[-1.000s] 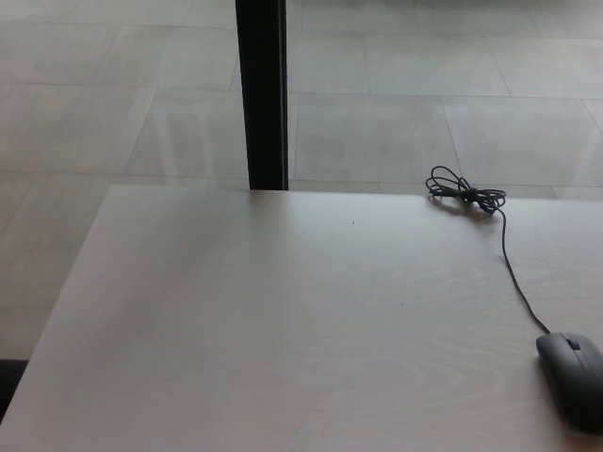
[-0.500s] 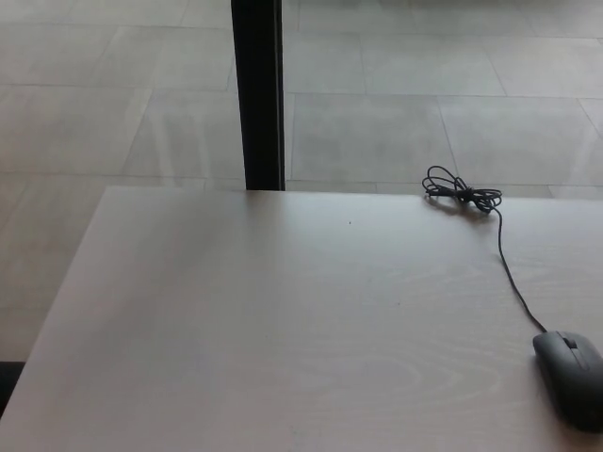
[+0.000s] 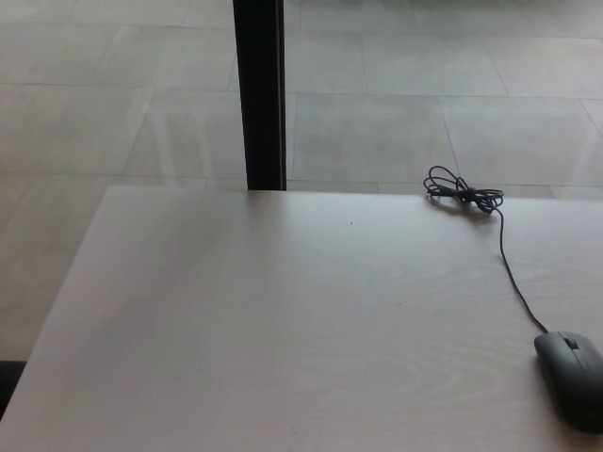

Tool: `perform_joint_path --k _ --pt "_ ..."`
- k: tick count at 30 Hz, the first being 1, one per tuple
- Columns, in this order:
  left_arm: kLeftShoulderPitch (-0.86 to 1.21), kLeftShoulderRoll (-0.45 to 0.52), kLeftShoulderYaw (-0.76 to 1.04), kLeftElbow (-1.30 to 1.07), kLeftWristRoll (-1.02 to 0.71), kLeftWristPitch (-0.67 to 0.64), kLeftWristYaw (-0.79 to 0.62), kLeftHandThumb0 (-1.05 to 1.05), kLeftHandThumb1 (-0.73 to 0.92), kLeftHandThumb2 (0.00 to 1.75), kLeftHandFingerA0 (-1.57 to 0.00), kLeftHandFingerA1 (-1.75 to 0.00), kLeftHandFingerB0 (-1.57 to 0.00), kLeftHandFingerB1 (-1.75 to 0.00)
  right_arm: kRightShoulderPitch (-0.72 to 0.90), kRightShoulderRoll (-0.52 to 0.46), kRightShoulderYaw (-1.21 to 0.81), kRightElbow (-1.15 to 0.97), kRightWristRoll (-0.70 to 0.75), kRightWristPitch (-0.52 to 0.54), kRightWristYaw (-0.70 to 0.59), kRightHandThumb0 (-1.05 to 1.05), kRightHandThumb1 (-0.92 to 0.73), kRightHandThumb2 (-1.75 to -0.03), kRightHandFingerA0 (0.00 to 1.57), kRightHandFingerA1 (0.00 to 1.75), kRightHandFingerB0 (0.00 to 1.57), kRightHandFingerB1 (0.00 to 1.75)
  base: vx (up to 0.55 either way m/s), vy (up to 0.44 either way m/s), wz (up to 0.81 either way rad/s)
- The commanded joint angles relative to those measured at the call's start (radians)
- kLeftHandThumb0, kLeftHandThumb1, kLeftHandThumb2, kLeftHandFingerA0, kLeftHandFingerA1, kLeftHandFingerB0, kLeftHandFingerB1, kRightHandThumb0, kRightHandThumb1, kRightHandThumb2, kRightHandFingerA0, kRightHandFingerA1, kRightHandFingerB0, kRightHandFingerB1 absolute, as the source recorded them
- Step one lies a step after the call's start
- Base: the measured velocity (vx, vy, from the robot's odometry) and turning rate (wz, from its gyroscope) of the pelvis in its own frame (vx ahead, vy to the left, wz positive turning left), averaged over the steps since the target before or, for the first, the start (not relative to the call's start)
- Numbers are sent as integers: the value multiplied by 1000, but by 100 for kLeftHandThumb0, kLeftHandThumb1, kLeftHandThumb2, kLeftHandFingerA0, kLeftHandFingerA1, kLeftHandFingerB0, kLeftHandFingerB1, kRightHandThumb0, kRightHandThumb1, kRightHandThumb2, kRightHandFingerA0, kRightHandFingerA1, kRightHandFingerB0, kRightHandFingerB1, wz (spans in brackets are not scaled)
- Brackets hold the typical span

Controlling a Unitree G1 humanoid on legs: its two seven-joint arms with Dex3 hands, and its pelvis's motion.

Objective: The robot uses its right fingers to click on the left button of the black mouse placed on the table.

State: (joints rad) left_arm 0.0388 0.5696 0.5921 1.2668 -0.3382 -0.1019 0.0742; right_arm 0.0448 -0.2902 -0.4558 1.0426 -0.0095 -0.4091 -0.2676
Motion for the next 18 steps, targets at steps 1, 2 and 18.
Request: perform_joint_path --k 1,2,18 --pt "-1 22 1 5 3 10 -14 -34 44 55 -96 -141 -67 -58 7 -26 6 1 18 -29 -23 -11 -46 -59 46 66 58 53 0 0 0" --pt "2 21 5 2 -1 6 -22 -34 43 55 -93 -141 -67 -58 5 -28 7 2 20 -25 -21 -12 -46 -59 52 67 58 53 0 0 0" --pt "8 19 14 -16 1 2 -23 -33 45 55 -99 -142 -68 -58 3 -33 22 26 39 -36 -12 -15 -45 -60 45 65 56 55 0 0 0"
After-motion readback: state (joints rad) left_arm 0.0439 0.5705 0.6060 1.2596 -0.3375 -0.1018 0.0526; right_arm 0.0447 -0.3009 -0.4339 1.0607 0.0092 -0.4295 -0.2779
